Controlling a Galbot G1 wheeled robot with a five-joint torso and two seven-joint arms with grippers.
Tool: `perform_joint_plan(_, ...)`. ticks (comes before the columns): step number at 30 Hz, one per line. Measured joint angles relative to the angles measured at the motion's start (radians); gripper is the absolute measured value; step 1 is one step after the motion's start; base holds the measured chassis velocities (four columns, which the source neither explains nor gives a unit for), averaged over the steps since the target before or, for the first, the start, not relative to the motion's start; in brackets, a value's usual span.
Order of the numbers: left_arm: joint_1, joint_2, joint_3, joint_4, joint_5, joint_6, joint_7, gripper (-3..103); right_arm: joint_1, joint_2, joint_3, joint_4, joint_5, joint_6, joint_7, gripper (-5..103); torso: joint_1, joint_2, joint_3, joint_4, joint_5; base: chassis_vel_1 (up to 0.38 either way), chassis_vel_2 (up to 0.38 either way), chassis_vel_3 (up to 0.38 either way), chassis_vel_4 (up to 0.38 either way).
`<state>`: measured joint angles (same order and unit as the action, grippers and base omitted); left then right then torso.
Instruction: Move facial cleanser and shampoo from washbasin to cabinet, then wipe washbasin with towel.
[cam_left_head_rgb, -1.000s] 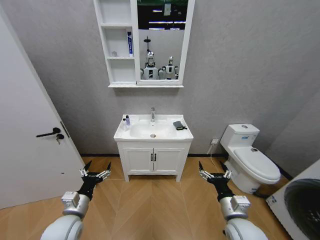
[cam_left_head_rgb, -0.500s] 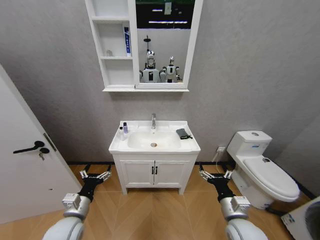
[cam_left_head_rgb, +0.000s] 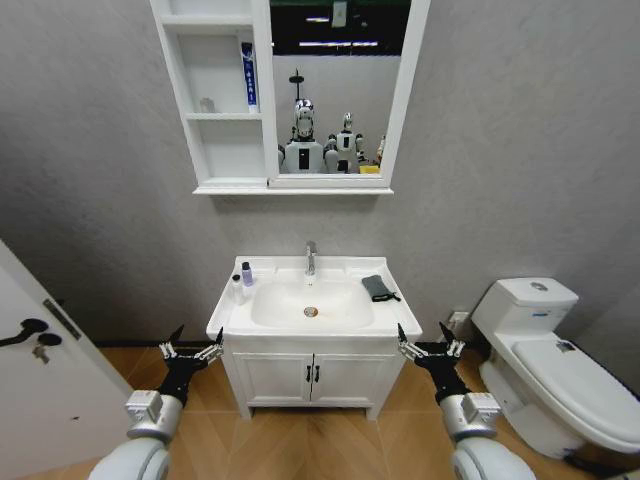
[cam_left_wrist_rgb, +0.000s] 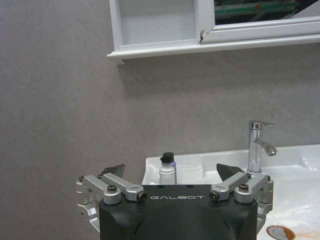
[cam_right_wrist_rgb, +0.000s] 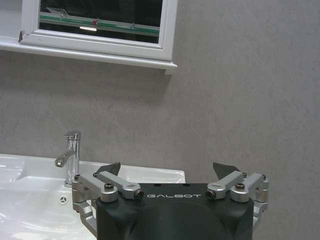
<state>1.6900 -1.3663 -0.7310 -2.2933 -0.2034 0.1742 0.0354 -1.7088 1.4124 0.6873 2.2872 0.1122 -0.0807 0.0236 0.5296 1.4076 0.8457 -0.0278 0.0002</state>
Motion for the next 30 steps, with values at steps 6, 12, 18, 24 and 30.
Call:
perform_joint_plan(6,-0.008,-0.007,0.008,0.009,0.009,-0.003,-0.016,100,0.002,-0.002,0.004,-0.014,0.003,0.007,-0.001,100,0.0,0.0,0.0,0.0,-0.0002,-0.065,0.064,0.045,-0.037)
perform_joint_plan(12,-0.039,0.001,0.02,0.028,0.009,-0.001,-0.033,100,0.03,-0.005,0.003,-0.036,0.006,0.006,0.002,100,-0.001,0.0,0.0,0.0001,-0.0001,0.008,-0.004,-0.011,0.002)
perform_joint_plan(18,-0.051,0.012,0.022,0.03,0.001,0.009,-0.034,100,0.051,-0.006,-0.001,-0.047,0.019,0.008,0.013,100,-0.001,0.0,0.0,0.0001,0.0,0.0,0.0,0.0,0.0)
perform_joint_plan(24,-0.048,0.015,0.019,0.036,-0.001,0.009,-0.031,100,0.042,0.001,0.001,-0.047,0.005,0.001,0.003,100,0.0,0.0,0.0,0.0001,0.0,0.0,0.0,0.0,0.0)
perform_joint_plan(30,-0.047,0.023,0.016,0.037,-0.005,0.009,-0.029,100,0.04,0.005,0.001,-0.045,0.002,-0.004,0.002,100,-0.001,0.0,0.0,0.0,0.0,0.0,0.0,0.0,0.0)
